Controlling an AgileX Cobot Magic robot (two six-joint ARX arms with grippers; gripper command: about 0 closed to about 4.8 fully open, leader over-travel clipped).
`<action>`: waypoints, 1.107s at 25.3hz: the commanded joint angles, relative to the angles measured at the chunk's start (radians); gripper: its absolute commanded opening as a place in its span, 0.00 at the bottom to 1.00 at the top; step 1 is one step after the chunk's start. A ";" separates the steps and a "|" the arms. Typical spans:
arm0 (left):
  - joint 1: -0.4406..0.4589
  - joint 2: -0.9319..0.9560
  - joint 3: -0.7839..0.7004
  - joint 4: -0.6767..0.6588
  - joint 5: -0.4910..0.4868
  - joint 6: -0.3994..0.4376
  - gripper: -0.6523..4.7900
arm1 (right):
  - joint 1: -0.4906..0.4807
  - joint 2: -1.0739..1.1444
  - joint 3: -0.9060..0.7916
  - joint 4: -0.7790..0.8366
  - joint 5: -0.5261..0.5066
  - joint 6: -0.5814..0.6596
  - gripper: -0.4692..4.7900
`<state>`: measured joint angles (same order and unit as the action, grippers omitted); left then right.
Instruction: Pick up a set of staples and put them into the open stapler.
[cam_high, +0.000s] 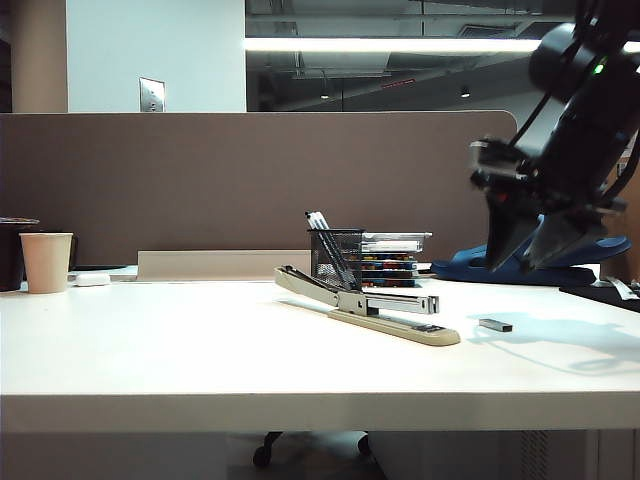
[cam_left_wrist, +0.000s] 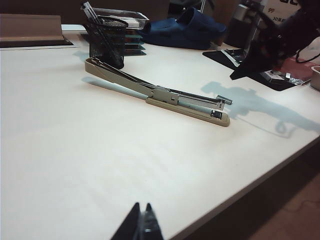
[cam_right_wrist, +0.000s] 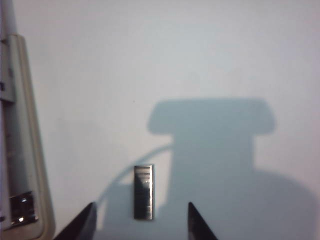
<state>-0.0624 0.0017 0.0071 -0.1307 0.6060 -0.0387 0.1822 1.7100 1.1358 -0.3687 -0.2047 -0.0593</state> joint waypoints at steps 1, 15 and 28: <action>0.001 0.000 0.000 -0.006 0.000 0.001 0.11 | 0.000 0.035 0.014 0.006 0.001 -0.023 0.54; 0.001 0.000 0.001 -0.007 0.000 0.000 0.11 | 0.025 0.151 0.016 0.056 0.006 -0.027 0.63; 0.001 0.000 0.001 -0.007 0.000 0.001 0.11 | 0.036 0.156 0.015 -0.050 0.065 -0.027 0.59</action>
<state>-0.0624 0.0017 0.0074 -0.1314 0.6060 -0.0387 0.2115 1.8580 1.1610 -0.3470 -0.1497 -0.0914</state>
